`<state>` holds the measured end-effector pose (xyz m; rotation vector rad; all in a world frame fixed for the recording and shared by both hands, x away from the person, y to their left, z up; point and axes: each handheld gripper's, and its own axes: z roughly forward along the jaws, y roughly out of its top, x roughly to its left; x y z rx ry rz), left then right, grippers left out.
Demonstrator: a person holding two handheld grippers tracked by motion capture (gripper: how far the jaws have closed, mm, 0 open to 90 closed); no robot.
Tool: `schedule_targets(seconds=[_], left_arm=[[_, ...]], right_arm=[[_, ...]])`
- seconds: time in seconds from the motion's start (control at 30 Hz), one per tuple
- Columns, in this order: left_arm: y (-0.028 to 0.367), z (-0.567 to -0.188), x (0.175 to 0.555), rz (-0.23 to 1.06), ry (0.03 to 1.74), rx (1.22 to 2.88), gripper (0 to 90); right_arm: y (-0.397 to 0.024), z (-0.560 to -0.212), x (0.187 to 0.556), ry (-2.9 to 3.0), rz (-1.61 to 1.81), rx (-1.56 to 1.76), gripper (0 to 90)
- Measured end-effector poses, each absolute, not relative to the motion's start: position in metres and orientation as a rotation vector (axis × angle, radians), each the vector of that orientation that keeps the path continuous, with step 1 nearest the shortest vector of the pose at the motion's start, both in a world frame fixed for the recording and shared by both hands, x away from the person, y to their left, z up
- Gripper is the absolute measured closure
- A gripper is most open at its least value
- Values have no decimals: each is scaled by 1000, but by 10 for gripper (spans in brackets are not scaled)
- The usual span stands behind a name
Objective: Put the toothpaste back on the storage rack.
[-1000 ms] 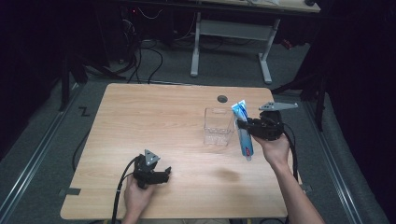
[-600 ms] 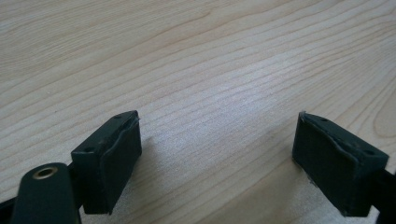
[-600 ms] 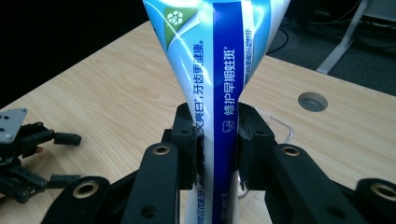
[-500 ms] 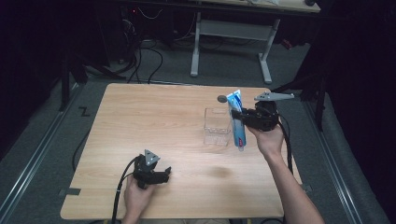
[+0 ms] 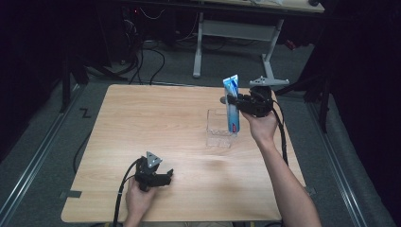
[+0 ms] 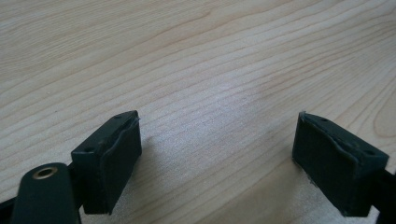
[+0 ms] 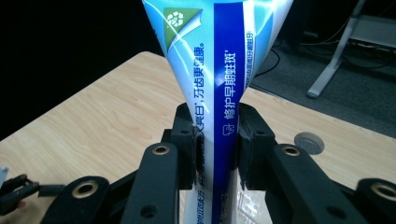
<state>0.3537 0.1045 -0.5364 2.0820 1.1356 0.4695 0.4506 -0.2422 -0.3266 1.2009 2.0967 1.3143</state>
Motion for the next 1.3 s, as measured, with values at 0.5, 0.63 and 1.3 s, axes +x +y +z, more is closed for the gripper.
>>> schedule_targets(seconds=[0.5,0.63,1.3], left_arm=[[104,-536,354,473,1135,2084,159],[104,-536,354,473,1135,2084,159],[104,-536,354,471,1137,2082,159]], right_arm=[[-237,-339,471,2022,1261,1255,713],[-236,-345,476,2028,1239,1263,712],[-234,-374,480,2083,1154,1281,708]])
